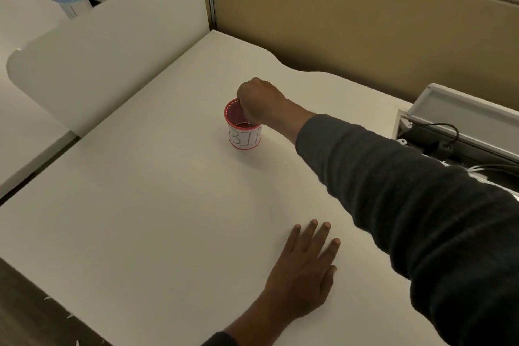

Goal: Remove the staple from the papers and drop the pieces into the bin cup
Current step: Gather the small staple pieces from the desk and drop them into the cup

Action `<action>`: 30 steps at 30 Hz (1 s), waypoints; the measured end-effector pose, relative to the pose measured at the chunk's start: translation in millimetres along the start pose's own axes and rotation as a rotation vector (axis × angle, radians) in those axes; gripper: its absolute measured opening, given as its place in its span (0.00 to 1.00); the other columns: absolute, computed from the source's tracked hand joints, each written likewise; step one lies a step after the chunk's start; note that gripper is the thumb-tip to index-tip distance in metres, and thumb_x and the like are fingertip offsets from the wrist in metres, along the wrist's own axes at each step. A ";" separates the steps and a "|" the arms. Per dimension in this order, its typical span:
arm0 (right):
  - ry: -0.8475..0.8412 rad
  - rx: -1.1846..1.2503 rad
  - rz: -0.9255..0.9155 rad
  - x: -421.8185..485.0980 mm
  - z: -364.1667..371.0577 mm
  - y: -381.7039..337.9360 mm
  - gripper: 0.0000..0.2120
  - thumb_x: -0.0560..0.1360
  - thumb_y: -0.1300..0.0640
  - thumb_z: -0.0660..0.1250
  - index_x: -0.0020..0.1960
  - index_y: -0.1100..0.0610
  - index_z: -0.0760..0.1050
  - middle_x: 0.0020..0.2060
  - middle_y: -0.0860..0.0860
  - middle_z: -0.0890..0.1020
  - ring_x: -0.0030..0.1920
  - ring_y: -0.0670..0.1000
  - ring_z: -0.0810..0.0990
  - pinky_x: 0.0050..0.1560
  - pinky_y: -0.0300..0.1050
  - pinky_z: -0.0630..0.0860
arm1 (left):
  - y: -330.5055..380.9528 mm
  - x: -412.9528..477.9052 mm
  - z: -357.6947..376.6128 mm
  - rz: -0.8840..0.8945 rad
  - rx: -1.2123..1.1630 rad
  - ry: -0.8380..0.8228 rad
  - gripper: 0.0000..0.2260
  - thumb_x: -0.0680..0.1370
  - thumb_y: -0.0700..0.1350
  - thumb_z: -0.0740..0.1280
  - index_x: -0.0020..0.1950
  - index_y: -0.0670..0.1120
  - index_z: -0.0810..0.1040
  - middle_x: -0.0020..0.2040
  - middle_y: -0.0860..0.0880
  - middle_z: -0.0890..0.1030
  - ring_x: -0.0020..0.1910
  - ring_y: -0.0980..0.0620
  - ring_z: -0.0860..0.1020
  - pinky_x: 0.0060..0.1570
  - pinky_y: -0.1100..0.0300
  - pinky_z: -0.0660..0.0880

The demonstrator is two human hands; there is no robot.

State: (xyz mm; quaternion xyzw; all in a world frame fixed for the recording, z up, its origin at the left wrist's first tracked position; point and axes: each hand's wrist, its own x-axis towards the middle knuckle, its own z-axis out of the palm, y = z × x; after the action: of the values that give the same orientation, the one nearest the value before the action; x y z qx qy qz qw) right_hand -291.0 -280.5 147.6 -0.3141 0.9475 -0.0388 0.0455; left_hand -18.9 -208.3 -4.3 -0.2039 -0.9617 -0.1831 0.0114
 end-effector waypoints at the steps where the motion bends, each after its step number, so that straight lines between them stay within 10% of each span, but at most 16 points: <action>1: -0.002 -0.005 -0.006 -2.2 -0.6 0.1 0.18 0.77 0.59 0.68 0.66 0.62 0.75 0.58 0.59 0.81 0.57 0.58 0.80 0.51 0.46 0.76 | 0.2 0.0 0.4 -0.003 -0.005 -0.003 0.21 0.84 0.53 0.52 0.76 0.50 0.68 0.78 0.46 0.65 0.79 0.44 0.60 0.73 0.41 0.64; 12: 0.097 0.117 0.058 -14.4 0.4 7.3 0.14 0.77 0.59 0.67 0.62 0.59 0.77 0.56 0.55 0.82 0.56 0.54 0.80 0.51 0.44 0.76 | -0.9 0.3 3.5 -0.006 -0.062 0.023 0.21 0.84 0.52 0.53 0.76 0.50 0.68 0.79 0.47 0.65 0.80 0.46 0.58 0.75 0.42 0.61; 24: 0.160 1.354 0.462 -169.4 -14.5 62.9 0.08 0.79 0.60 0.66 0.51 0.62 0.82 0.40 0.54 0.83 0.39 0.49 0.79 0.40 0.42 0.78 | -13.8 1.3 2.8 -0.053 -0.275 0.104 0.18 0.81 0.49 0.63 0.70 0.48 0.76 0.76 0.51 0.70 0.77 0.51 0.64 0.76 0.50 0.61; 30: 0.145 1.174 0.685 -307.6 68.6 66.5 0.08 0.78 0.59 0.66 0.49 0.52 0.84 0.42 0.49 0.86 0.40 0.45 0.82 0.41 0.41 0.77 | -12.0 -3.8 1.2 -0.025 -0.200 0.054 0.21 0.81 0.50 0.61 0.74 0.50 0.72 0.79 0.48 0.64 0.79 0.47 0.60 0.77 0.48 0.58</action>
State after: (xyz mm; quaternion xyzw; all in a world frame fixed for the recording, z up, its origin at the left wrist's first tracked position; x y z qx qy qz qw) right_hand -77.1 -46.3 91.7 0.0835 0.8162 -0.5505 0.1543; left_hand -20.2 -219.6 -10.0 -0.1871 -0.9404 -0.2836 0.0145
